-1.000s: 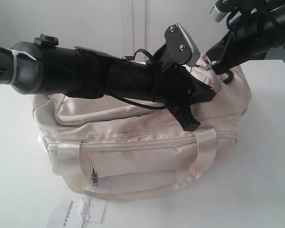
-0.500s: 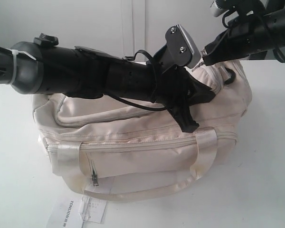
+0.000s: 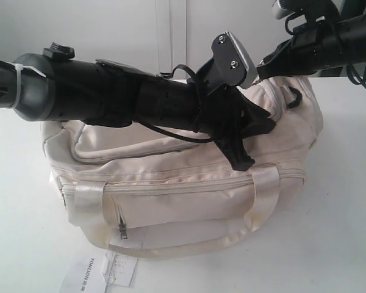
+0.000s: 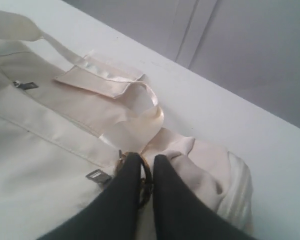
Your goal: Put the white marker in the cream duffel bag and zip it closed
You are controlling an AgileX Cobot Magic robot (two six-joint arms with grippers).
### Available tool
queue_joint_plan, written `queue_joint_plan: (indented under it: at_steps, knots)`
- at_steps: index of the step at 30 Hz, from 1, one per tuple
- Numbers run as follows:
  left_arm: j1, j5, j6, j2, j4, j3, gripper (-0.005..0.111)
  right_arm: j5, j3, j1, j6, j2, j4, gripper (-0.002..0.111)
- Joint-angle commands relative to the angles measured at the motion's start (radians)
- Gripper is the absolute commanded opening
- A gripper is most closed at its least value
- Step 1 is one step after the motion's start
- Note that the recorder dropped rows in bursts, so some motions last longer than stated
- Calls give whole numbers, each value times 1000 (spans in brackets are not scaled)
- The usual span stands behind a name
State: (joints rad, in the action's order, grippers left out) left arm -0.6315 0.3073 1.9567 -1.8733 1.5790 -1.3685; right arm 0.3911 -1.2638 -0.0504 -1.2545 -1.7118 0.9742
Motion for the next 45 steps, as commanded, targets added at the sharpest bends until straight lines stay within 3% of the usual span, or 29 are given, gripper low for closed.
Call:
queue_joint_plan:
  at_steps: [1, 4, 7, 16, 19, 22, 27, 35, 38, 42, 45]
  knots:
    - [-10, -5, 28, 24, 1, -2, 56, -75, -2, -12, 70, 1, 18, 29]
    - [-10, -77, 21, 37, 9, -2, 67, -92, -2, -12, 135, 1, 18, 54]
    - [-10, -177, -12, 62, 9, -2, 69, -100, -2, -12, 189, 6, 16, 73]
    - [-10, -316, -50, 156, 9, 15, 69, -68, -2, -12, 278, 70, -77, 74]
    - [-10, -286, -61, 179, 22, 47, 69, -22, -2, -12, 325, 94, -138, 74]
    - [-10, -169, -103, 209, 20, 87, 68, 33, -2, -12, 395, 104, -204, 74]
    - [-8, -126, -136, 281, -25, 157, 53, 123, -2, -12, 574, 118, -411, 61]
    - [-8, -257, -147, 388, -55, 218, 0, 256, -2, -12, 684, 195, -550, 14]
    - [-8, -413, -139, 408, -55, 222, 0, 297, -2, -12, 682, 215, -621, 0]
    - [7, -608, -24, 429, -23, 222, 0, 337, -2, -12, 684, 236, -705, 0]
    - [62, -656, 99, 444, 71, 222, 0, 355, -2, -12, 692, 251, -750, 0]
